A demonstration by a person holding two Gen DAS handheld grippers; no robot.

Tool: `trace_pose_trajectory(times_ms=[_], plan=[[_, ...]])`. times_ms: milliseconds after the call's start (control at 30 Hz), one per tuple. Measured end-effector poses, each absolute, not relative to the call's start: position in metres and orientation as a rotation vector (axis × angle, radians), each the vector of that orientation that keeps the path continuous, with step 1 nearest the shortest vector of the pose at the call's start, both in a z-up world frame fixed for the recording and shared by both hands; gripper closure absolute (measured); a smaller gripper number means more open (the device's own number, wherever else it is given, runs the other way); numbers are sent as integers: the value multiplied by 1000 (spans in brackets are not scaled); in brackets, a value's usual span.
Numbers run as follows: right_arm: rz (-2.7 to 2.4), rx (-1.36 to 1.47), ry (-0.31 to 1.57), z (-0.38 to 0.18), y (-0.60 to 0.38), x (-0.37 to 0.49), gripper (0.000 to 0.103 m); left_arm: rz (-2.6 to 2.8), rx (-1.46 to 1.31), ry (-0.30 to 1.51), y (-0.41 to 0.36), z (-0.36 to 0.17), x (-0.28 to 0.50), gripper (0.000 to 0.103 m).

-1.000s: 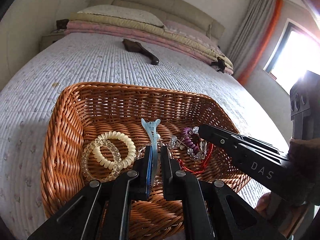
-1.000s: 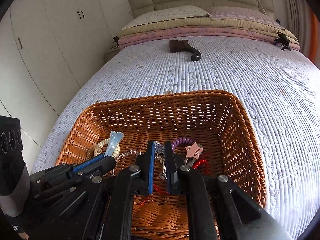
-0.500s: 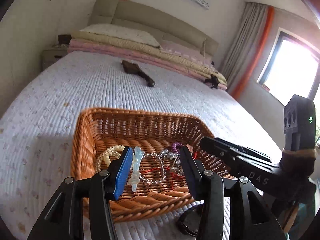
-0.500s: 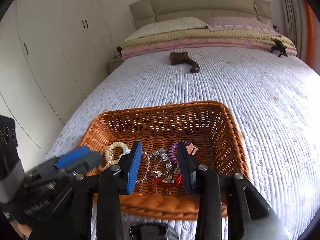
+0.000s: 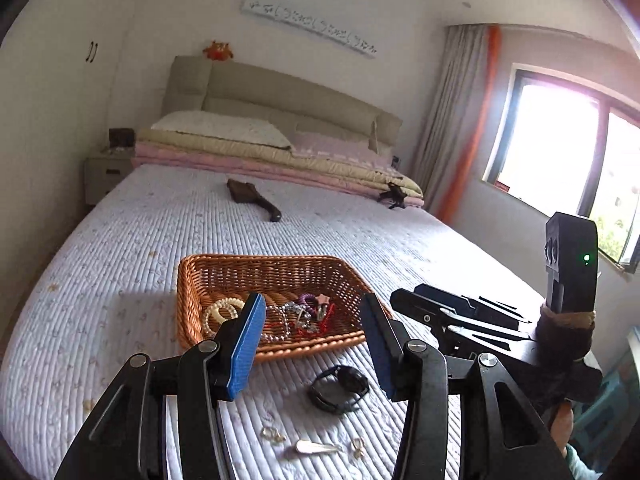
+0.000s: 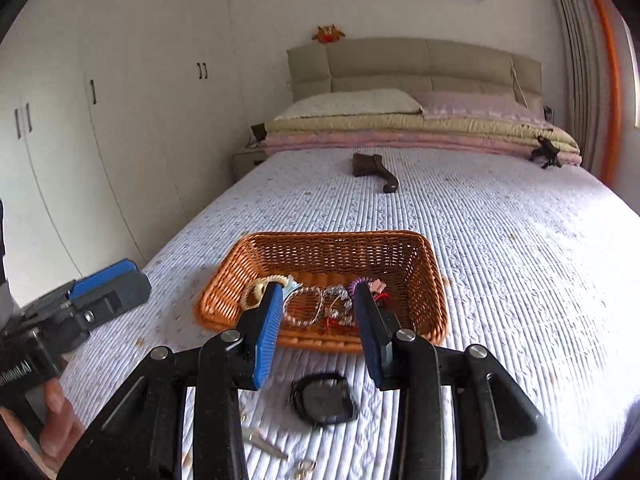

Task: Organize jewelry
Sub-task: 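Open both tools and move them back over the remaining jewelry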

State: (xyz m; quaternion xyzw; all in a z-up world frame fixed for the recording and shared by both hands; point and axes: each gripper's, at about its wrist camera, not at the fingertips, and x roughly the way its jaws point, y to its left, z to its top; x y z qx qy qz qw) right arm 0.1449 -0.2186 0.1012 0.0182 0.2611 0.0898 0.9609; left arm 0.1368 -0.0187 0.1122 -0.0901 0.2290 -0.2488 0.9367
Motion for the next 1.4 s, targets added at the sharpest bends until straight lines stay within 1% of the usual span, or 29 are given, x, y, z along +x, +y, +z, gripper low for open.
trace_pose_trajectory(times_ms=[233,467,567,833,1133,1333,1367,1400], plan=[[181,-3,538,81,-209,102,64,-518,-177,451,-9,104,93,53],[182,31,611,50,-215,90,64,-530,-194,487,0,83,80,53],[180,47,643,35,-217,87,64,-554,-198,519,5,68,82,53],[178,57,722,2,-210,89,64,-567,-97,635,3,28,96,53],[197,36,824,-25,-200,99,64,-589,-198,819,-8,-13,124,53],[205,4,889,-39,-192,108,64,-675,-218,927,-26,-24,153,53],[199,6,899,-41,-192,110,65,-677,-220,944,-29,-26,157,53],[200,14,905,-42,-194,111,70,-685,-218,955,-31,-28,161,54]])
